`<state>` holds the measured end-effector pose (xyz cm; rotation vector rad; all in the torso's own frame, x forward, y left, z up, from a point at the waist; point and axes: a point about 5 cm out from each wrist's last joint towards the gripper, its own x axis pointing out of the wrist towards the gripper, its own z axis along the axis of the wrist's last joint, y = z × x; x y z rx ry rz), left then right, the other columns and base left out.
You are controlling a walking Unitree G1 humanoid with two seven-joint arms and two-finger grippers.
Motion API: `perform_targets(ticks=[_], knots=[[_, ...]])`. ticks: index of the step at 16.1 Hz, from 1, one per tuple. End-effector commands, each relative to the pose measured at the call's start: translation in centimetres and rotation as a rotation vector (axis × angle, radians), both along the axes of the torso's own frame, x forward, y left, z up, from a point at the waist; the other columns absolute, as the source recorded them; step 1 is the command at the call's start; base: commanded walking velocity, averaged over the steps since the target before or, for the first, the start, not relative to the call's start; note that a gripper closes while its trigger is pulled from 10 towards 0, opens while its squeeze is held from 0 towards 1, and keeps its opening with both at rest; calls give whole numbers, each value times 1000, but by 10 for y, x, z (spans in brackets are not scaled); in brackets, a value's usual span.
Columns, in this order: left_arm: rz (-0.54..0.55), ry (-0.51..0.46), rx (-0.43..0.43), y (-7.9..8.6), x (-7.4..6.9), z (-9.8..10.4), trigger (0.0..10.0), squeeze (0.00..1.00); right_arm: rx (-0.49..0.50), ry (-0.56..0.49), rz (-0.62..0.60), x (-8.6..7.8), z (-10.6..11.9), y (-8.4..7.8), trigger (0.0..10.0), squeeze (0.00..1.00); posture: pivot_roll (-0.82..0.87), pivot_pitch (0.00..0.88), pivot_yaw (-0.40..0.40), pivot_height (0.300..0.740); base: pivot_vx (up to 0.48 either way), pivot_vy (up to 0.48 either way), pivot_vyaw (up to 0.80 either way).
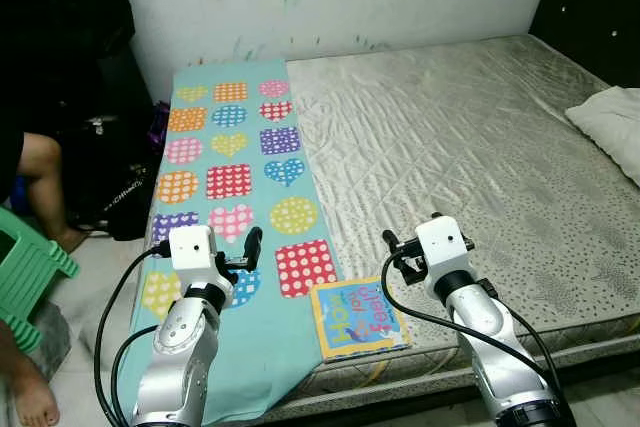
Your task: Clean up the room
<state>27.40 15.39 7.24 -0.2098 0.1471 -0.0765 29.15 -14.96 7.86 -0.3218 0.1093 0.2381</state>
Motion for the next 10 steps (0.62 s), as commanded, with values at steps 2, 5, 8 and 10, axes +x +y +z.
perform_targets(ticks=[2,5,8,10], knots=[[1,2,9,0,1,-1,10000,0,-1,-12,30,0,3,4,10000,0,-207,0,57,740,0,0,497],[1,-1,13,-2,2,-1,10000,0,14,-3,33,-1,2,3,10000,0,-205,0,51,740,0,0,206],[5,-3,17,-2,2,-1,10000,0,0,-10,49,2,4,5,10000,0,-203,0,46,740,0,0,0],[2,-7,13,-2,1,-1,10000,0,0,-12,52,3,4,5,10000,0,-201,0,43,740,0,-124,0]])
